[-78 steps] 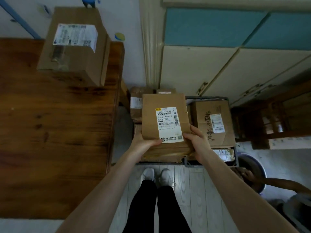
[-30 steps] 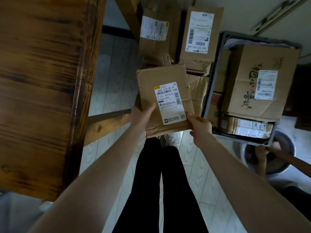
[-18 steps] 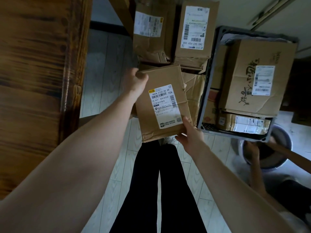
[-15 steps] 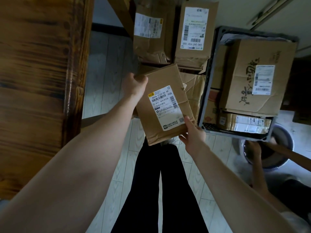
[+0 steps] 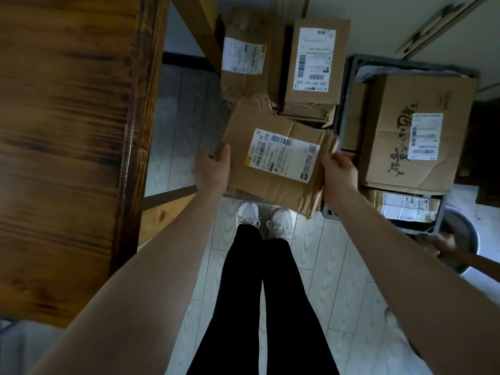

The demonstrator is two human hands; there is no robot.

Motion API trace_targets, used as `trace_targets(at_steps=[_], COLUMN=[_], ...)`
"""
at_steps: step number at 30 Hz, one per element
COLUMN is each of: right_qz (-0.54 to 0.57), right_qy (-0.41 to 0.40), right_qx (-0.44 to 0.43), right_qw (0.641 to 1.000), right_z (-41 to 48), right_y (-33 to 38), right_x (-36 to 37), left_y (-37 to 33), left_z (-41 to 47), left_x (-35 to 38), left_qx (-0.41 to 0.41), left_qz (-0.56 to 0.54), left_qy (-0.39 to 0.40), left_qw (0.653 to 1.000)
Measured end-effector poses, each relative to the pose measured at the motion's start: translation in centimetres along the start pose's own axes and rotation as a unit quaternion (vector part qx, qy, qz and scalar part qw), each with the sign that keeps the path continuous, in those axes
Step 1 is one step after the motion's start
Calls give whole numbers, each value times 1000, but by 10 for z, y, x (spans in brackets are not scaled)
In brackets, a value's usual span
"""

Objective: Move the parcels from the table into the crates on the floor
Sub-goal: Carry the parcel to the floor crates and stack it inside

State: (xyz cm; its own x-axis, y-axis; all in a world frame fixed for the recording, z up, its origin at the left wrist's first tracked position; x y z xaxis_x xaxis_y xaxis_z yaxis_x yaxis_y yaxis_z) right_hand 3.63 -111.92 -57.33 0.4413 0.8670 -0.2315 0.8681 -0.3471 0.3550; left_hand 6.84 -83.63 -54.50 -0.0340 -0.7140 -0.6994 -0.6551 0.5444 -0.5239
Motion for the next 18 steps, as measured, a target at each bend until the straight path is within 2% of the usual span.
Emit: trace_targets(at_steps=[4,6,11,18], right_qz=[-64,-79,-103,-116], right_qy=[28,48,35,0], right_qx=[-55,-61,-12,-15], right_qw=[996,994,994,993], right_z=[8,11,28,34], right_y=[23,26,6,-9], right_x=[15,20,14,5], left_y=[15,18,14,3], left_z=[1,1,-3,1], left_x=[2,5,21,24], left_qx=[-23,-3,41,56], left_qz=[-26,-12,-14,-67], left_qy=[-2,18,90,82], left_qw=[999,1000,995,993])
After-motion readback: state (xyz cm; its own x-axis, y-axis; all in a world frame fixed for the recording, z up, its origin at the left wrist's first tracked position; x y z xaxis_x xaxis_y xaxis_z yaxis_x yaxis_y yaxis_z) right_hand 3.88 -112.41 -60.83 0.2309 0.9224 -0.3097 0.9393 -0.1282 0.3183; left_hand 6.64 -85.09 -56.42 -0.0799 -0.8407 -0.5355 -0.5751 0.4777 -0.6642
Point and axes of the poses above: each hand's wrist, its own z-axis towards the middle knuckle, its own x-axis out of the palm, y = z × x, the point moved 8 cm from there along z, towards the middle knuckle, and after that the axes turned 12 degrees about x, right-handed, at the moved point
